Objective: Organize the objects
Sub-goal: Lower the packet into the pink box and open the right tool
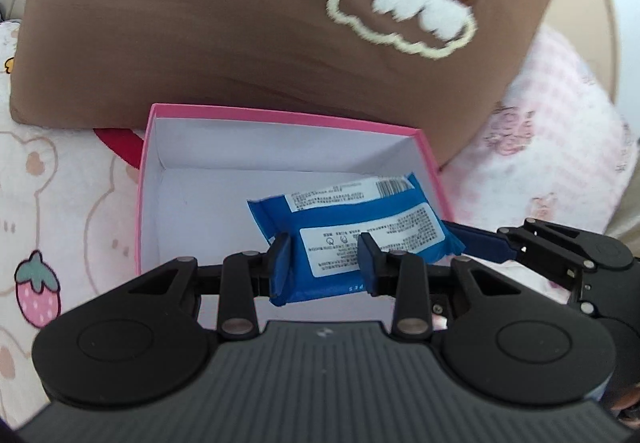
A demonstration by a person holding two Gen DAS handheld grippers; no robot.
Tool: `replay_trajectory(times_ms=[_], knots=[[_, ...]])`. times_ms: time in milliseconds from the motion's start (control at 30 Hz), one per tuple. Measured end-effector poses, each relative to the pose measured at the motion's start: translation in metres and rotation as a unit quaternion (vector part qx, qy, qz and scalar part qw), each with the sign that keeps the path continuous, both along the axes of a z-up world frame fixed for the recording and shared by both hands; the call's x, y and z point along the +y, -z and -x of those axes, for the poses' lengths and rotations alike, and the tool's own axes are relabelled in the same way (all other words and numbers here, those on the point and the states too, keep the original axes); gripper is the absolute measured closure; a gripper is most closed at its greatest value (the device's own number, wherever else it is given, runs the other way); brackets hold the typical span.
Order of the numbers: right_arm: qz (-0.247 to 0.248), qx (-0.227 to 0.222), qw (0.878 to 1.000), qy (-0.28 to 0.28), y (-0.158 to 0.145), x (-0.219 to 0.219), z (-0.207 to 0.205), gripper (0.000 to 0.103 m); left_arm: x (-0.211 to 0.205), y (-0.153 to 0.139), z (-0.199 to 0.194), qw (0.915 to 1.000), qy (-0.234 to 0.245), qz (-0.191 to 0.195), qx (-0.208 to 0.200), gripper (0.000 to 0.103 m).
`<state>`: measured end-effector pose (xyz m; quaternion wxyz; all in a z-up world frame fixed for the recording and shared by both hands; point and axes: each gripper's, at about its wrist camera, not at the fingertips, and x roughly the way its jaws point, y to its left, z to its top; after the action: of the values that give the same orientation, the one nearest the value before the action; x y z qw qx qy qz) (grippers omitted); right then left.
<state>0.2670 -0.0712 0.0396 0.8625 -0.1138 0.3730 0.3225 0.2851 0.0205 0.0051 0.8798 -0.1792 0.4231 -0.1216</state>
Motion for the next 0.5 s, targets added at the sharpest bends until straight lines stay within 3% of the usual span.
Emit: replay_trajectory(times_ms=[267,500], knots=[[0.000,0.051,0.999,0.019,0.052,0.002,-0.054,0.050,-0.012,0.045,-0.046,0.9991,-0.007,-0.009,0.042,0.070],[0.022,0.070,0.997,0.014,0.079,0.009,-0.072,0.050,-0.016,0.073,-0.066,0.9977,-0.011,-0.009,0.066,0.070]])
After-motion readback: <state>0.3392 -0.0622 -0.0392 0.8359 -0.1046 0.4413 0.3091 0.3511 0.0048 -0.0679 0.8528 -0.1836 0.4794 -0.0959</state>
